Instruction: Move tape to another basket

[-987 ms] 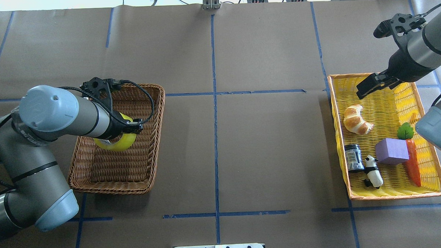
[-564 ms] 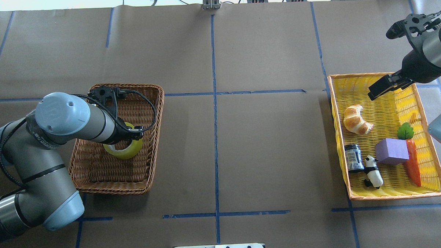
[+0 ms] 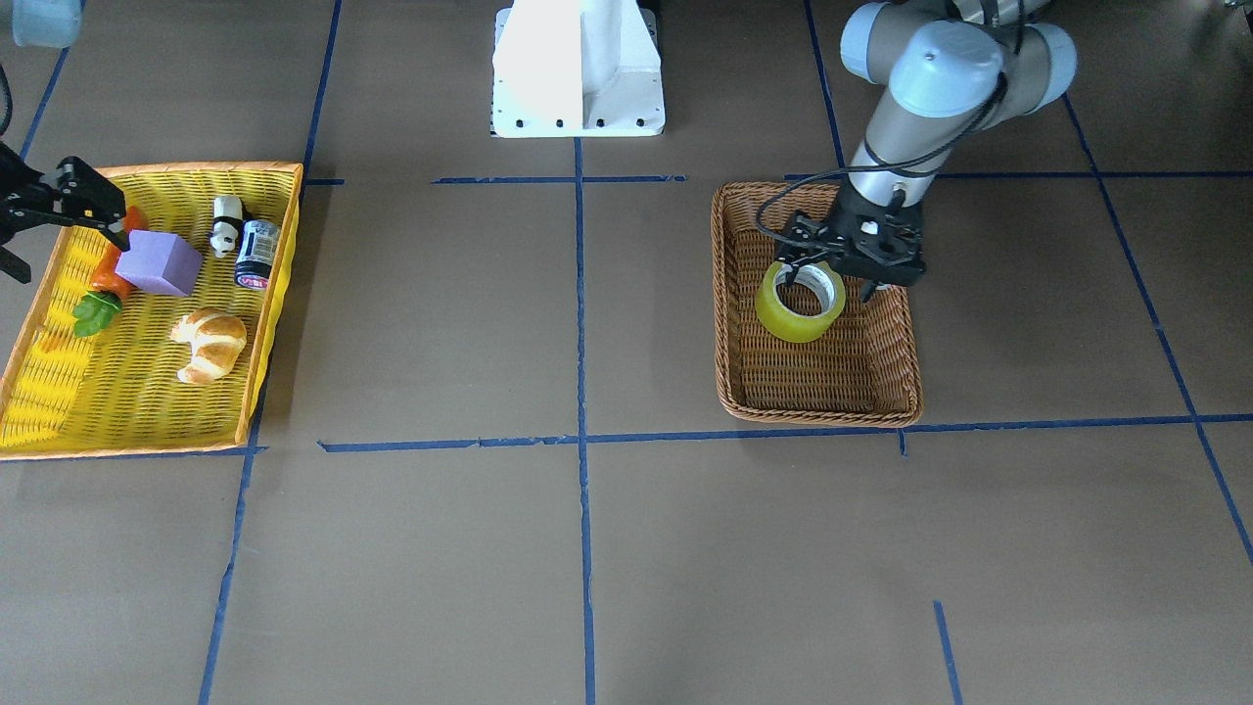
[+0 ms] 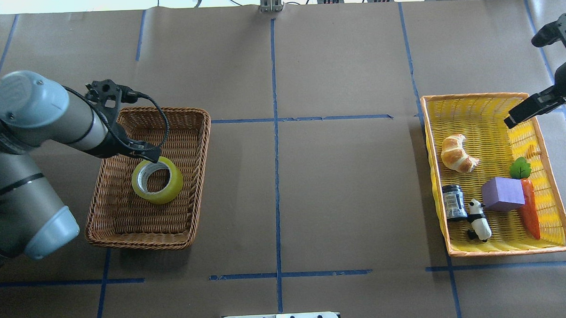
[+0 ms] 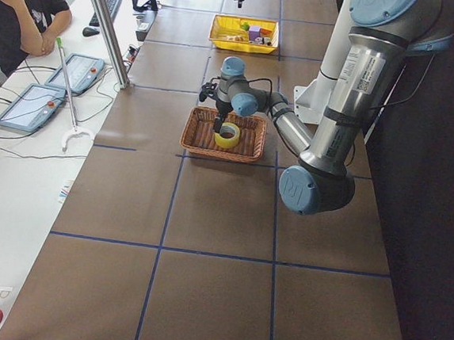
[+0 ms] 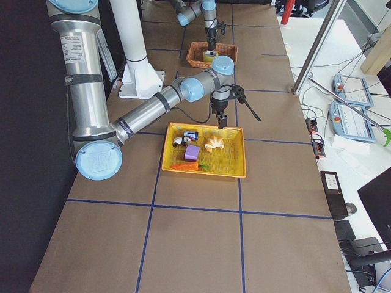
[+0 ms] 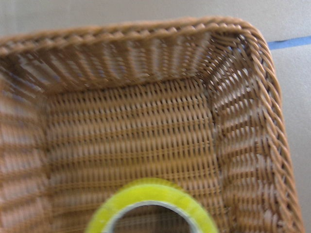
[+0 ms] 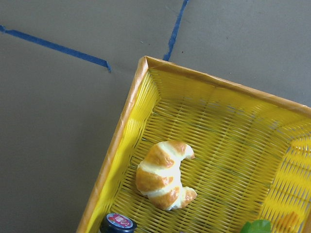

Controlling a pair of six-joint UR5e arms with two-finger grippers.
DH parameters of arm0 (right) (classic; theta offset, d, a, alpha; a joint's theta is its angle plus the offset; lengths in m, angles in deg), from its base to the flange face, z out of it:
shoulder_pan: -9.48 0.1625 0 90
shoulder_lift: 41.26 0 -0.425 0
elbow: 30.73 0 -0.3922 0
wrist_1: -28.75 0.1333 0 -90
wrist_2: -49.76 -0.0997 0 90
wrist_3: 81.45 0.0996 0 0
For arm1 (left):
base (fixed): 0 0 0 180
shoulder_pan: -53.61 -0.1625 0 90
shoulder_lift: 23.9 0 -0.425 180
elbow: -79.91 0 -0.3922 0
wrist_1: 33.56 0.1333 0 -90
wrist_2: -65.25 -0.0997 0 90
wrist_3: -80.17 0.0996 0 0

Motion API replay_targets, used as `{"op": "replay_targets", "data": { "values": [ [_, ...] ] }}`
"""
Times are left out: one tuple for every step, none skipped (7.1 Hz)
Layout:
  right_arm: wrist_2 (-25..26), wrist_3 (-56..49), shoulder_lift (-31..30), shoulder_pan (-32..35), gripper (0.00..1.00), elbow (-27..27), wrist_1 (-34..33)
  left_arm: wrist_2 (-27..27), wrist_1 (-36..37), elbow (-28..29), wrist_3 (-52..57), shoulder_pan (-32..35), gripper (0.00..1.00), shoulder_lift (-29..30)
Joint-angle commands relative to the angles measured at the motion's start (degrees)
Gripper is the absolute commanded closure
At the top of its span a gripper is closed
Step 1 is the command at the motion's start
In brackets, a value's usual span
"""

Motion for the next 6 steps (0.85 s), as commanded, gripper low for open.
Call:
{"op": "replay_targets", "data": {
  "values": [
    [-0.83, -12.48, -5.33, 6.96, 0.00, -1.78, -0.09, 5.13, 1.98, -0.89, 21.53, 12.14, 0.00, -7.33],
    [-1.27, -18.28, -7.52, 11.00, 0.00, -3.97, 0.08, 10.70, 1.99, 1.02, 32.35, 19.86, 0.00, -10.24],
    [-2.06, -22.08, -8.59, 15.13, 0.00, -5.99, -0.18, 14.33, 1.90, 2.69, 39.07, 26.81, 0.00, -13.14],
    [-2.15, -24.47, -10.43, 18.74, 0.00, -9.49, 0.17, 16.71, 2.86, 3.84, 41.05, 32.54, 0.00, -15.51],
    [-2.33, -25.45, -10.97, 22.34, 0.00, -12.40, -0.01, 18.22, 7.13, 3.94, 41.07, 38.08, 0.00, -16.76],
    [-3.98, -25.46, -11.67, 24.03, 0.00, -14.34, -0.18, 18.32, 12.40, 3.94, 42.03, 40.05, 0.00, -16.86]
  ]
}}
